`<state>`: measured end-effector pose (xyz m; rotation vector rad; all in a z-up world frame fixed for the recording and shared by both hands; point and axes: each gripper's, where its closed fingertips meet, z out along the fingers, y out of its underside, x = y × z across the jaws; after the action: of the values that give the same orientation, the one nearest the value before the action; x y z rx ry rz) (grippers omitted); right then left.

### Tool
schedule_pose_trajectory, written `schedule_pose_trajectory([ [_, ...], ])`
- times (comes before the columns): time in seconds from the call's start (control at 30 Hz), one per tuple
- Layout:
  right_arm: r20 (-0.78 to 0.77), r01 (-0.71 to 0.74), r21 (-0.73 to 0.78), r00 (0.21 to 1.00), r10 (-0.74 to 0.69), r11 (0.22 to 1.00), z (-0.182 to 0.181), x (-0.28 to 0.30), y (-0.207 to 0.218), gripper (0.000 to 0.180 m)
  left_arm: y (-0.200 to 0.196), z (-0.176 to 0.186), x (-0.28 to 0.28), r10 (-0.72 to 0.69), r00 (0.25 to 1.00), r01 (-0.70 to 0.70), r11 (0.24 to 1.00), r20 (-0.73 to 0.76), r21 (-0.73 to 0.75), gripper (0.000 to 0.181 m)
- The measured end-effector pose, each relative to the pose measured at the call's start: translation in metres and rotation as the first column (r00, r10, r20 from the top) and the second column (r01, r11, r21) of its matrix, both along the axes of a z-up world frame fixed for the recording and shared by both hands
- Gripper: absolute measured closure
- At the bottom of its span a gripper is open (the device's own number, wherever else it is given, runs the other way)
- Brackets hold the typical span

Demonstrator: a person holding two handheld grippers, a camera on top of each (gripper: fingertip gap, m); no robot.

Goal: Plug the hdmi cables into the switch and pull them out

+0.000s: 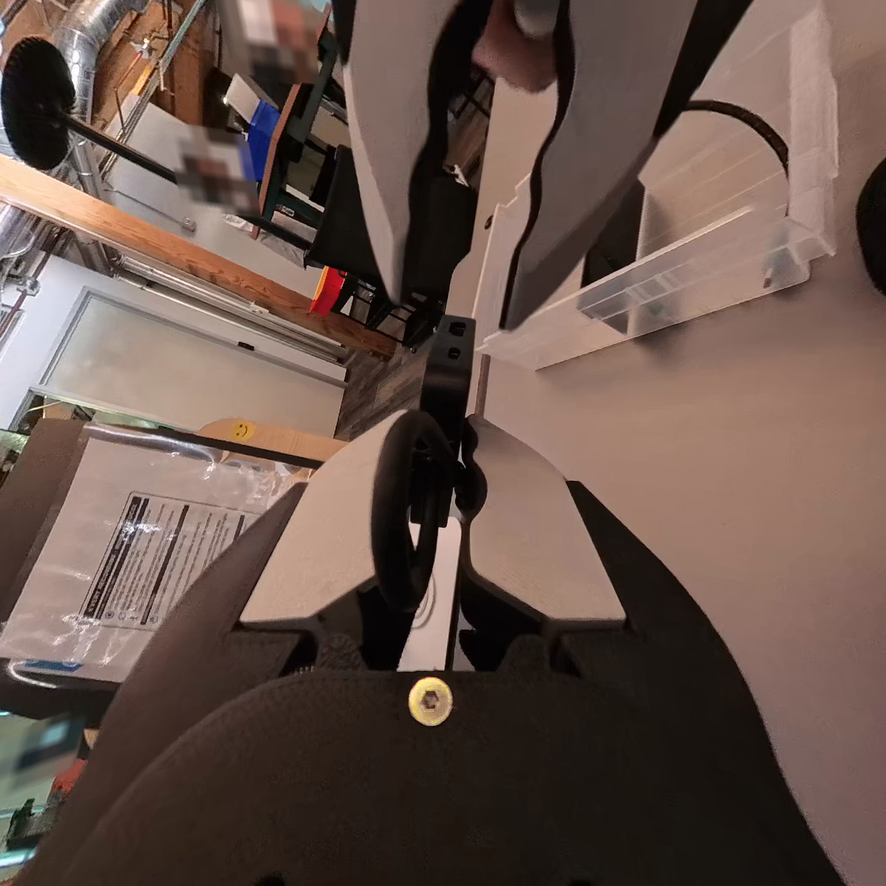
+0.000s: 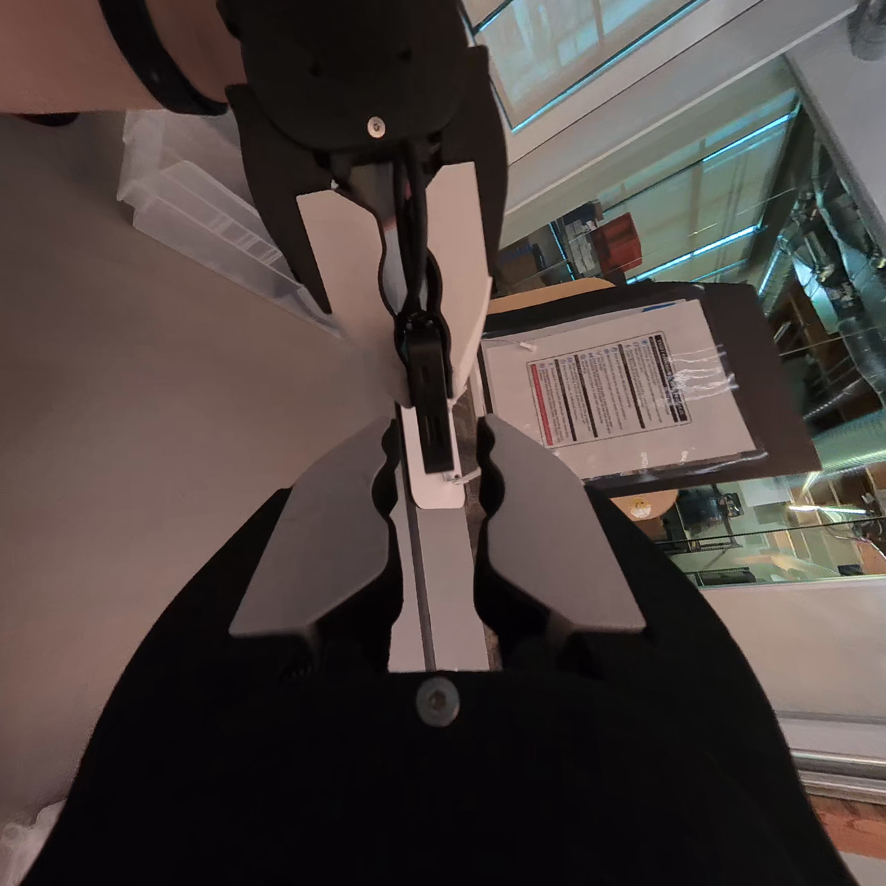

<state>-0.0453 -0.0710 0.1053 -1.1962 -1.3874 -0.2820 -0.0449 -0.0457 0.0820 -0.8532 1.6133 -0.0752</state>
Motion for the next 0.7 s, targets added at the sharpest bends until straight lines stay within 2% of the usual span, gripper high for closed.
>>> schedule_pose_trajectory([
  [0.17, 0.07, 0.032, 0.01, 0.997, -0.032, 0.999, -0.012, 0.002, 0.011, 0.164, -0.003, 0.0, 0.01, -0.006, 1.0, 0.006, 1.0, 0.03, 0.01, 0.163],
  [0.27, 0.038, 0.087, -0.062, 0.996, -0.085, 0.994, -0.014, 0.023, 0.017, 0.164, 0.007, 0.015, 0.013, 0.066, 0.986, -0.069, 0.998, 0.156, 0.013, 0.135],
  [0.33, 0.047, 0.248, -0.066, 0.968, -0.245, 0.967, -0.017, 0.067, 0.034, 0.164, 0.009, 0.022, 0.011, 0.099, 0.978, -0.092, 0.995, 0.186, -0.049, 0.109],
  [0.4, 0.04, 0.43, -0.114, 0.903, -0.428, 0.896, -0.03, 0.128, 0.052, 0.164, 0.008, 0.026, 0.006, 0.099, 0.975, -0.08, 0.991, 0.199, -0.103, 0.103],
  [0.47, 0.048, 0.563, -0.198, 0.823, -0.566, 0.802, -0.056, 0.19, 0.064, 0.164, 0.009, 0.034, -0.002, 0.095, 0.969, -0.074, 0.992, 0.229, -0.1, 0.11],
  [0.53, 0.133, 0.678, -0.211, 0.734, -0.666, 0.704, -0.086, 0.244, 0.071, 0.164, 0.014, 0.038, -0.01, 0.114, 0.964, -0.096, 0.992, 0.238, -0.088, 0.116],
  [0.6, 0.232, 0.74, -0.246, 0.672, -0.703, 0.626, -0.117, 0.278, 0.076, 0.164, 0.018, 0.037, -0.016, 0.132, 0.966, -0.114, 0.989, 0.221, -0.092, 0.117],
  [0.7, 0.298, 0.756, -0.282, 0.654, -0.695, 0.59, -0.148, 0.295, 0.09, 0.164, 0.025, 0.036, -0.021, 0.156, 0.964, -0.139, 0.986, 0.217, -0.089, 0.119],
])
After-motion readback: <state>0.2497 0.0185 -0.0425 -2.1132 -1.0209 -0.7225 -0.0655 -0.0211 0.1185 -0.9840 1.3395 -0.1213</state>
